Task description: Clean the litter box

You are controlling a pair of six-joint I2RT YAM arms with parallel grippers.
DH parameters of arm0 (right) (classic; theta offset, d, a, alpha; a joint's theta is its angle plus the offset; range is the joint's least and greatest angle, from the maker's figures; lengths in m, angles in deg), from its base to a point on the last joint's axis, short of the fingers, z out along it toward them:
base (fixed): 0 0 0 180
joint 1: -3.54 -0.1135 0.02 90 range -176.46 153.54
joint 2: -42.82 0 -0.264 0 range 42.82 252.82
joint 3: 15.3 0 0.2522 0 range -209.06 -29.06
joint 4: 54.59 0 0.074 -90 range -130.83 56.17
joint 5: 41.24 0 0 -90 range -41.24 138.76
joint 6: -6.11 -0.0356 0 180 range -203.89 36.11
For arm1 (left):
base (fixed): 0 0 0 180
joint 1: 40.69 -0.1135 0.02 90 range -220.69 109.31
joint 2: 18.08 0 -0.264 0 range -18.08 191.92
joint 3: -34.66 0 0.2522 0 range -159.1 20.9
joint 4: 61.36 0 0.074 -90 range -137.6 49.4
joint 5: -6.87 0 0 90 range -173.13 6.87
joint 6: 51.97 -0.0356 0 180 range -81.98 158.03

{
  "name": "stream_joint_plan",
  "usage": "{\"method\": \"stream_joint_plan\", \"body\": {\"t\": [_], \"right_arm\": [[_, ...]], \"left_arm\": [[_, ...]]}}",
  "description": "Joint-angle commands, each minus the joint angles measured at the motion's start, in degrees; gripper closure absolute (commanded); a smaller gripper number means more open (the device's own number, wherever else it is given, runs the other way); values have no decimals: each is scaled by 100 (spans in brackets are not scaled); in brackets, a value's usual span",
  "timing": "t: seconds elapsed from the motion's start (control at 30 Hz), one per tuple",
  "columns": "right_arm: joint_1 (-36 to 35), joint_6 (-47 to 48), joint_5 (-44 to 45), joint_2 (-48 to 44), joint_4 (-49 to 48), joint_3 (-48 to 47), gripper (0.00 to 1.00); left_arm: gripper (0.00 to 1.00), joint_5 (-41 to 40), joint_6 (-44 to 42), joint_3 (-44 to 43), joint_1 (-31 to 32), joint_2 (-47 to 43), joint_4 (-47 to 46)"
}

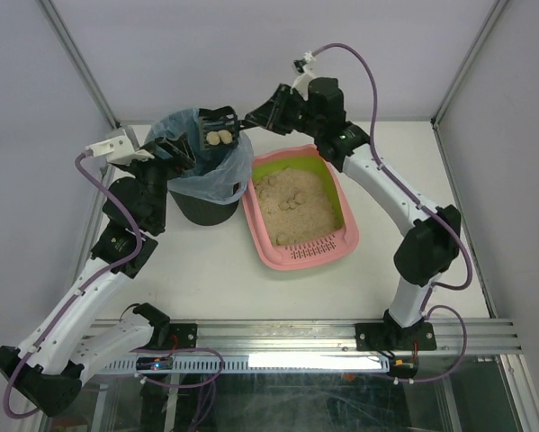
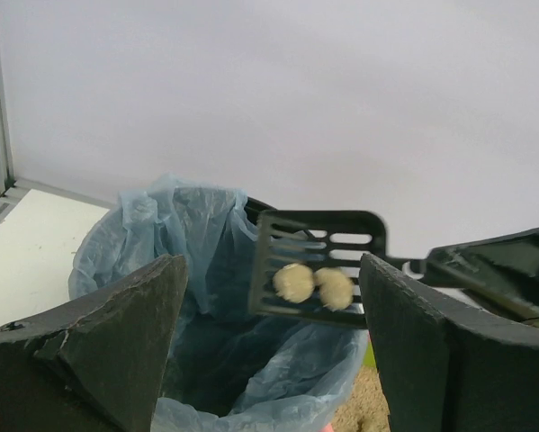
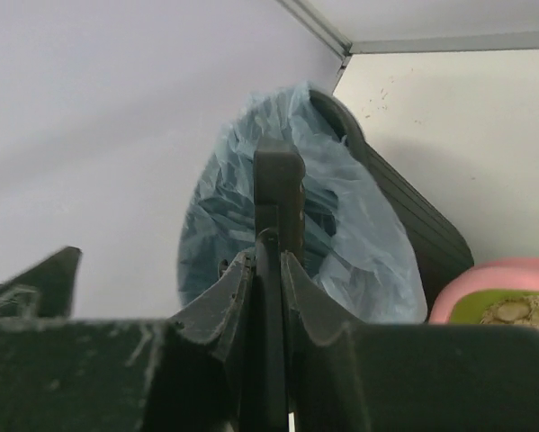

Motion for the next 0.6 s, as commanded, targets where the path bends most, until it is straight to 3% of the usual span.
{"method": "stream_joint_plan", "body": {"t": [0.0,0.27,0.57], "right_arm": [[-549,1827,396,175,229,-1011,100],[-1181,3679,1037,320,77,-1345,100],[-1349,4161,1354,145,-166,-1141,100]], "left_arm": [[20,-67,-55,-18,-45,-26,-396],[20,-24,-52,-25,-52,-24,-388],[20,6,-37,-23,-57,-37,-384]]}}
